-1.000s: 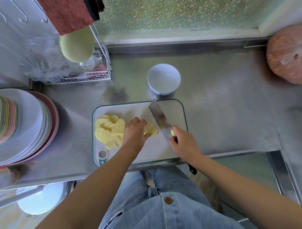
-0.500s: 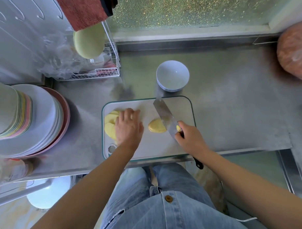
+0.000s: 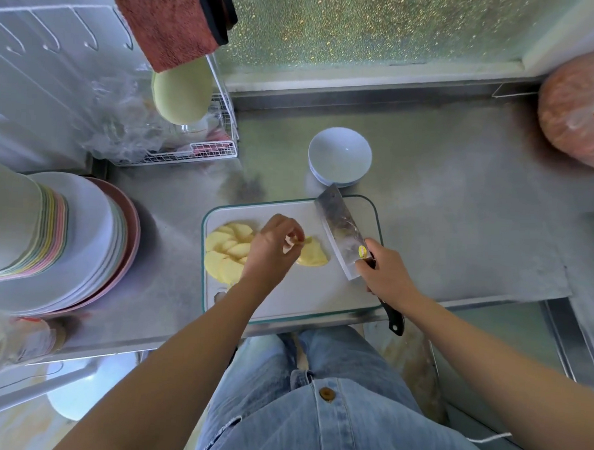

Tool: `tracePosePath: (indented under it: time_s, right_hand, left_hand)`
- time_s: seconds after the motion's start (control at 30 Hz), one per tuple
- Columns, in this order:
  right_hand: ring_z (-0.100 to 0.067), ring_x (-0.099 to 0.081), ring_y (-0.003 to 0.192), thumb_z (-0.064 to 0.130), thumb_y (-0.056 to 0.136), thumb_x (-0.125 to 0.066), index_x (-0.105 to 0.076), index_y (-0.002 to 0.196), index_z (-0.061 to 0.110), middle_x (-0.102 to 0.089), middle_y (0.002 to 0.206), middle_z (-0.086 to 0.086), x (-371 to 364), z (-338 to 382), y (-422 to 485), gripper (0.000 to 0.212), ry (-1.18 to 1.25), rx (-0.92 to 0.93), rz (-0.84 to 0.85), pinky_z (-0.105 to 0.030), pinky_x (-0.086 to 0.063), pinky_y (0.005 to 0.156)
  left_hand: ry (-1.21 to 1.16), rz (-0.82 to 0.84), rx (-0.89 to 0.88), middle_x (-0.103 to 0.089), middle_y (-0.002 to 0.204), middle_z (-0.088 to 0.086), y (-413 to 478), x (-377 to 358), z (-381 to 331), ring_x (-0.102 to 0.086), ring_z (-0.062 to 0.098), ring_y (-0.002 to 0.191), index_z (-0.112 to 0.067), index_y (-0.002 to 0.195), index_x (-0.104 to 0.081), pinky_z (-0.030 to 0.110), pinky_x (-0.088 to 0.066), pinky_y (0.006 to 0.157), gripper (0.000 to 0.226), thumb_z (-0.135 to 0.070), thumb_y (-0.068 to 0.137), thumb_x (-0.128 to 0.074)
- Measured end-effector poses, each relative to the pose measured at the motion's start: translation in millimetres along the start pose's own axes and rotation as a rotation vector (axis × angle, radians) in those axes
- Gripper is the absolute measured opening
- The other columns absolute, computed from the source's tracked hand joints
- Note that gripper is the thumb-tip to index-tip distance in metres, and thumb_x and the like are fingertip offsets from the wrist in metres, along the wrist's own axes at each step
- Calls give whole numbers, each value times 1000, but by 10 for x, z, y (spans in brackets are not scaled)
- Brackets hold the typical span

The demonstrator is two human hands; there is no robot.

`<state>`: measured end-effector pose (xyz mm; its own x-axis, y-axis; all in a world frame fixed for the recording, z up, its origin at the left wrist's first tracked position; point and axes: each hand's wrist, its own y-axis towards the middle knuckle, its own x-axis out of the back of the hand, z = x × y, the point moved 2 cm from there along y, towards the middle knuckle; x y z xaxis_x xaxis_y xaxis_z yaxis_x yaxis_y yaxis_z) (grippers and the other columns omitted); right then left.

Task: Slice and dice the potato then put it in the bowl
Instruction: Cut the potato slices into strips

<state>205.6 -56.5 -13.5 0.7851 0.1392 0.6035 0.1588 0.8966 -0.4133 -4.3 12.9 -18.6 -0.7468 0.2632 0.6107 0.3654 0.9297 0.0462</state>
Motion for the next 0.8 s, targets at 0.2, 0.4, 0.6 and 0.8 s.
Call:
tracePosePath:
  time_s: [0.2, 0.4, 0.6, 0.8]
  right_hand:
    - [-22, -39, 49, 6, 86, -48, -33, 73, 6, -36, 61, -8, 27, -91, -47, 20, -3, -10, 23, -37, -42, 45]
    - [-22, -37, 49, 7, 84, -49, -32, 70, 13, -34, 56, -4, 11, -113, -37, 23, -37, 18, 23, -45, -44, 49]
    - [-19, -28, 46, 7, 81, -48, -30, 71, 14, -33, 49, 1, -54, -76, -56, 22, -223, 109, 30, -36, -25, 51]
    - [-10, -30, 48, 8, 84, -48, -31, 81, 19, -32, 54, 7, -151, 9, -108, 20, -294, 146, 22, -33, -21, 51]
  left_hand:
    - [242, 239, 101, -52, 103, 8, -134, -245, 166, -53, 29, 98, -10, 94, -65, 27, -42, 80, 35, 13, 68, -61]
    - [349, 241, 277, -47, 123, 9, -49, -281, 77, -44, 27, 115, -9, 131, -45, 38, -41, 97, 70, -43, 78, -73]
    - [462, 306, 201, -50, 120, 8, 19, -396, 42, -46, 26, 113, -19, 130, -54, 36, -42, 95, 48, -30, 86, -67]
    - [536, 331, 164, -44, 124, 10, -54, -413, 38, -44, 27, 112, -14, 133, -47, 36, -45, 91, 59, -40, 84, -66]
